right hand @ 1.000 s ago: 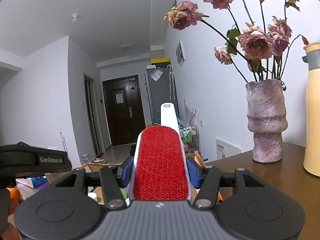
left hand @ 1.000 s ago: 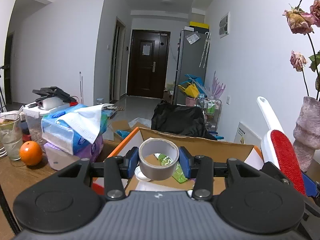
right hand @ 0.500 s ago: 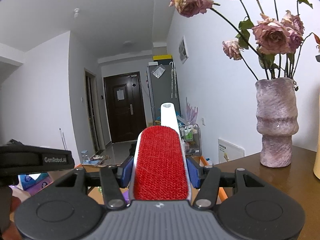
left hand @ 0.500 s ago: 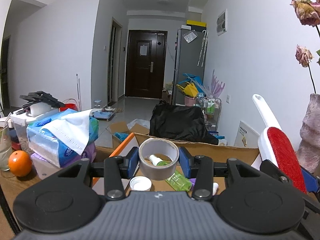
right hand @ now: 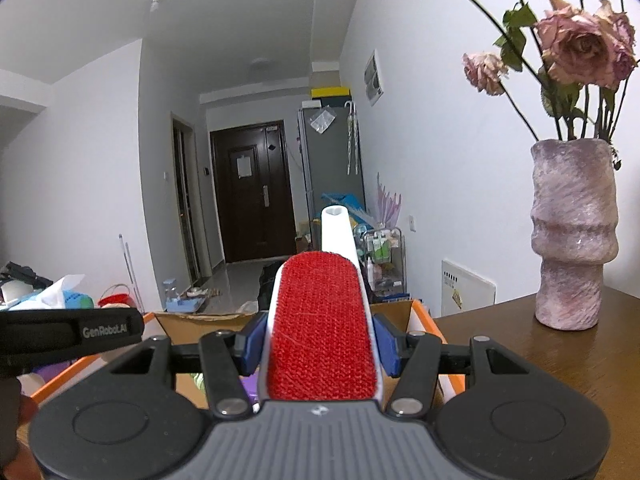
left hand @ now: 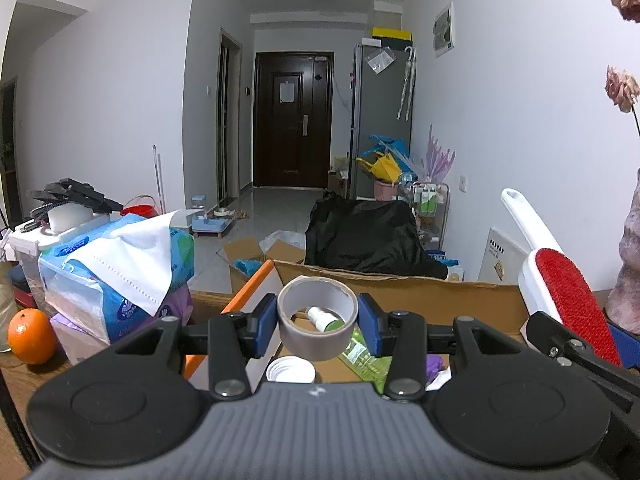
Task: Organize rigid objects
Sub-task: 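Open the left tool to drop the tape roll while the right tool releases the lint brush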
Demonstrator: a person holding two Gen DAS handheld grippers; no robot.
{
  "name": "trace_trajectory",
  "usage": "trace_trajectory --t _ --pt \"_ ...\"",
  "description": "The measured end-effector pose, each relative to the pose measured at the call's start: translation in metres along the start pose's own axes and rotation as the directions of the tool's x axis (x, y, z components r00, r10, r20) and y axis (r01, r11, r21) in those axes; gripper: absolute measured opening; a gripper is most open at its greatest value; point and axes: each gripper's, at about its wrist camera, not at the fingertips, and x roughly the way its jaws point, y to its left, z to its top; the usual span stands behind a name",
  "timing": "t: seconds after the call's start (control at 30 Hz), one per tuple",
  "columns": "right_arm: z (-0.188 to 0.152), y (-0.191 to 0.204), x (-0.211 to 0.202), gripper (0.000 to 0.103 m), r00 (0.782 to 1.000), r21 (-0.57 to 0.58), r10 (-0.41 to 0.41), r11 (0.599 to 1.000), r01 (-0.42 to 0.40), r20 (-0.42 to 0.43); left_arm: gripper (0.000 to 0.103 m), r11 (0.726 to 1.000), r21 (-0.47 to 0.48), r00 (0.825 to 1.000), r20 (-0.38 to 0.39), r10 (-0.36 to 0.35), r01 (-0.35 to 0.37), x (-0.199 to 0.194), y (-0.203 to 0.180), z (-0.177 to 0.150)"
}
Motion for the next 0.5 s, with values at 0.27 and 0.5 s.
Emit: trace_trajectory --t 0.27,0.5 --pt "0.011 -0.003 0.012 0.055 0.998 0.004 0.002 1.000 -0.002 -0.066 0.044 1.000 -0.007 0.999 -0.039 -0.003 0.002 0.015 0.007 0.004" --pt "0.015 0.003 0.025 0.055 0.993 -0.030 -0.005 1.000 0.001 -0.114 0.044 1.000 0.021 0.998 -0.066 0.002 0.000 0.023 0.001 0.006"
